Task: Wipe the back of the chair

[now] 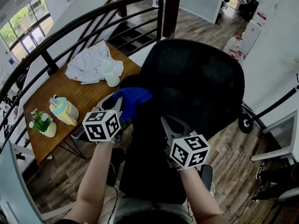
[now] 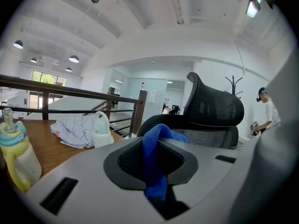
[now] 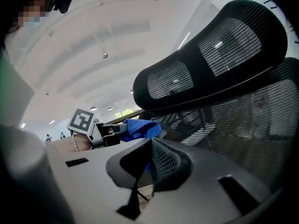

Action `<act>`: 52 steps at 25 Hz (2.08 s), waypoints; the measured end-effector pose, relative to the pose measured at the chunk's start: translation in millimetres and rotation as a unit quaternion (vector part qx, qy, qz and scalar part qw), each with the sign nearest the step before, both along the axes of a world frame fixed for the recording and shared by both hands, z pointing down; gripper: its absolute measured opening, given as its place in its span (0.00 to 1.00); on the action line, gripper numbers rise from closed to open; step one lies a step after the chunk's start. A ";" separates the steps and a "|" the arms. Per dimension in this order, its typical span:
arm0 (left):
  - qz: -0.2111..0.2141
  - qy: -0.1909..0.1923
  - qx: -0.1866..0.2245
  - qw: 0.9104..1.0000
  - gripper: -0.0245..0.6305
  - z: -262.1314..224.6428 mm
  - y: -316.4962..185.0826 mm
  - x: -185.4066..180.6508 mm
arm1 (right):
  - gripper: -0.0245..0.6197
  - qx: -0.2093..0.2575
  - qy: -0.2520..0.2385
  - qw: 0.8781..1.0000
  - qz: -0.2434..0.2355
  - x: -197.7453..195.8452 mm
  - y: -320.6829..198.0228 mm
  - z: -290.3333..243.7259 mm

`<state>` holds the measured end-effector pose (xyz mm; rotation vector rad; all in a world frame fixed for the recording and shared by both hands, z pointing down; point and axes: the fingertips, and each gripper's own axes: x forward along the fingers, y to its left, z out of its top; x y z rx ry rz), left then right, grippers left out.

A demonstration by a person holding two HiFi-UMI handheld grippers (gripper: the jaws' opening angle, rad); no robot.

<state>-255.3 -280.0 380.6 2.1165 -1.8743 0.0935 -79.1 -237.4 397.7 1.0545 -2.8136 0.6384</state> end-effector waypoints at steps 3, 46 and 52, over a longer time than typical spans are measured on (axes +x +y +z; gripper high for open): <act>0.010 0.002 0.002 1.000 0.14 -0.2 6.6 5.5 | 0.08 -0.002 -0.001 1.000 0.012 9.4 2.1 1.3; 0.408 0.045 -0.073 0.909 0.14 48.2 19.6 428.7 | 0.08 -0.030 -0.012 0.963 0.269 289.4 20.1 28.2; 0.398 0.044 -0.088 0.912 0.14 64.8 3.5 435.2 | 0.08 -0.046 -0.017 0.960 0.276 300.1 8.9 44.2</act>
